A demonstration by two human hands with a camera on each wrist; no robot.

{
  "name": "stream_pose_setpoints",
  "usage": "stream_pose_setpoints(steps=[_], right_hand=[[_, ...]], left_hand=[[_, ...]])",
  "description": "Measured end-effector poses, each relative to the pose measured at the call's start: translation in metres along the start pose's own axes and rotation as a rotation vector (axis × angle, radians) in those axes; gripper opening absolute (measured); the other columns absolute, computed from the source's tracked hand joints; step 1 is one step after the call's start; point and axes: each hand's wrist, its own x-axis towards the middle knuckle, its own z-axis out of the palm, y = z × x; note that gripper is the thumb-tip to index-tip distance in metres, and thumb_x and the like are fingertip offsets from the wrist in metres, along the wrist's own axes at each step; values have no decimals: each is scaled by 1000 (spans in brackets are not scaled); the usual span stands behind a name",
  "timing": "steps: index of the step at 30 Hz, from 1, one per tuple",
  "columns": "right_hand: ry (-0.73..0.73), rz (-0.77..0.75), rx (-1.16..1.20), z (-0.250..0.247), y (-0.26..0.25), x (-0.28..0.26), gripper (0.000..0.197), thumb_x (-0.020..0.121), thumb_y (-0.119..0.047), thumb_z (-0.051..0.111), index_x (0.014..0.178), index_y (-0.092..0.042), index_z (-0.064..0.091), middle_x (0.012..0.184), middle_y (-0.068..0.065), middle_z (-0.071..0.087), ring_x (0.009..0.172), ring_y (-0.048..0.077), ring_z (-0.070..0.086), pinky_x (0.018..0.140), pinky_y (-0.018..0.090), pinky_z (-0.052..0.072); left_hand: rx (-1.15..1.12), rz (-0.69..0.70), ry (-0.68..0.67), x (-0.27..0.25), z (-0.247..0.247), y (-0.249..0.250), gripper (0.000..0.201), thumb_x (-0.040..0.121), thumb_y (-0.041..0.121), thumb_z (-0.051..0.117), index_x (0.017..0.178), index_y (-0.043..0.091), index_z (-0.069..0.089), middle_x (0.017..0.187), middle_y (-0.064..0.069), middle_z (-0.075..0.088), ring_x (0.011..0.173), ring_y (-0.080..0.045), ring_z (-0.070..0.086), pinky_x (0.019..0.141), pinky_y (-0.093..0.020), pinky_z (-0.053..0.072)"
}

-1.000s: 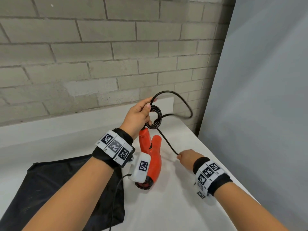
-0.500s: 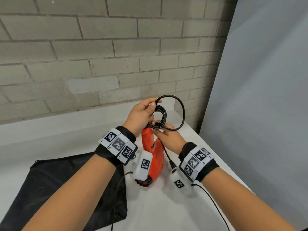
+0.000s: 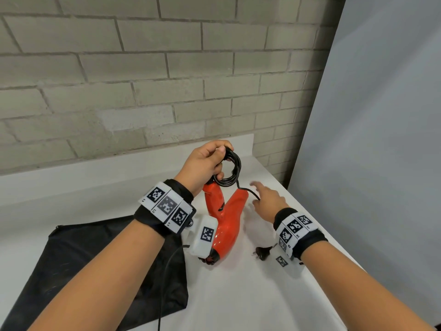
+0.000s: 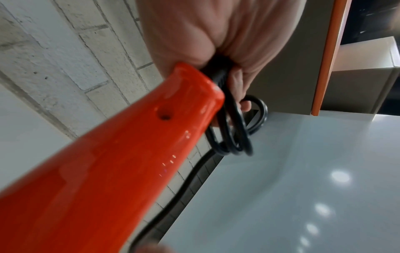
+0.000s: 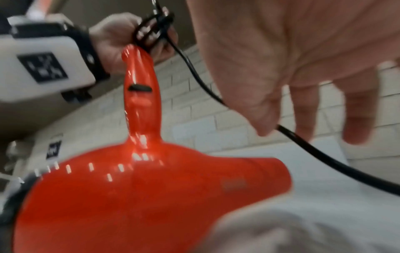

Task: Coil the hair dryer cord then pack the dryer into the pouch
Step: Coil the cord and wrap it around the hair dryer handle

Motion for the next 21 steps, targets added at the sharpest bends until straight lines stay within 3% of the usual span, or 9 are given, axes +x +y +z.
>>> stream_pose_setpoints(steps=[2, 4, 6, 8, 10, 13, 15, 17, 21], right_hand=[[88, -263, 182, -10, -21, -13, 53, 89, -16, 47, 138, -25, 30, 139, 8, 46, 128, 28, 40, 107, 43, 34], [158, -453, 254, -18, -43, -23, 43, 91, -15, 47, 133, -18, 41, 133, 9, 51, 123, 24, 43, 103, 35, 35], [171, -498, 387, -25, -56, -27, 27, 93, -14, 45, 118, -12, 55, 117, 9, 60, 107, 20, 54, 89, 24, 41], [160, -474, 466, -29, -58, -25, 23, 95, -10, 41, 102, -6, 63, 94, 9, 66, 81, 17, 60, 72, 17, 44], [152, -428, 449, -32, -52, -19, 25, 94, -7, 40, 82, -7, 62, 71, 4, 60, 59, 8, 52, 57, 9, 37], [169, -384, 382, -41, -44, -8, 26, 94, -11, 40, 72, -16, 53, 63, 5, 55, 53, 12, 47, 50, 10, 37], [195, -366, 357, -47, -39, 3, 23, 93, -12, 40, 77, -12, 56, 65, 9, 56, 57, 20, 48, 52, 15, 39], [204, -344, 342, -50, -36, 10, 22, 93, -12, 40, 83, -6, 59, 66, 10, 54, 61, 23, 49, 58, 31, 43], [218, -339, 354, -56, -37, 12, 20, 92, -11, 40, 76, -12, 54, 67, 11, 55, 66, 25, 51, 64, 35, 42]], left_hand=[[22, 12, 8, 2, 3, 0, 26, 96, 9, 36, 84, 19, 57, 69, -1, 42, 36, -2, 27, 43, -16, 39], [35, 28, 5, 4, 6, 0, 26, 96, 9, 36, 85, 20, 57, 68, 0, 40, 37, -2, 27, 43, -16, 37], [34, 30, 8, 5, 8, 0, 27, 96, 10, 35, 87, 21, 57, 70, -1, 40, 38, -3, 27, 44, -18, 35], [23, 12, 21, 3, 8, 2, 27, 96, 13, 34, 88, 21, 58, 72, -1, 45, 38, -3, 27, 47, -21, 32], [61, 12, 32, 2, 8, 2, 25, 96, 20, 36, 86, 21, 59, 73, -2, 48, 37, -3, 28, 46, -20, 33], [163, 42, 39, 2, 7, 1, 20, 94, 18, 42, 86, 21, 60, 73, 0, 51, 37, -3, 34, 49, -21, 35], [173, 42, 29, 2, 7, 2, 21, 94, 12, 41, 87, 21, 59, 72, 0, 50, 37, -2, 34, 49, -19, 36], [168, 33, 24, 3, 9, 2, 22, 94, 9, 40, 85, 19, 58, 67, 3, 49, 38, -2, 32, 49, -18, 37], [204, 36, 62, 6, 14, 2, 18, 91, 14, 48, 78, 19, 59, 50, 15, 51, 37, -3, 35, 48, -18, 38]])
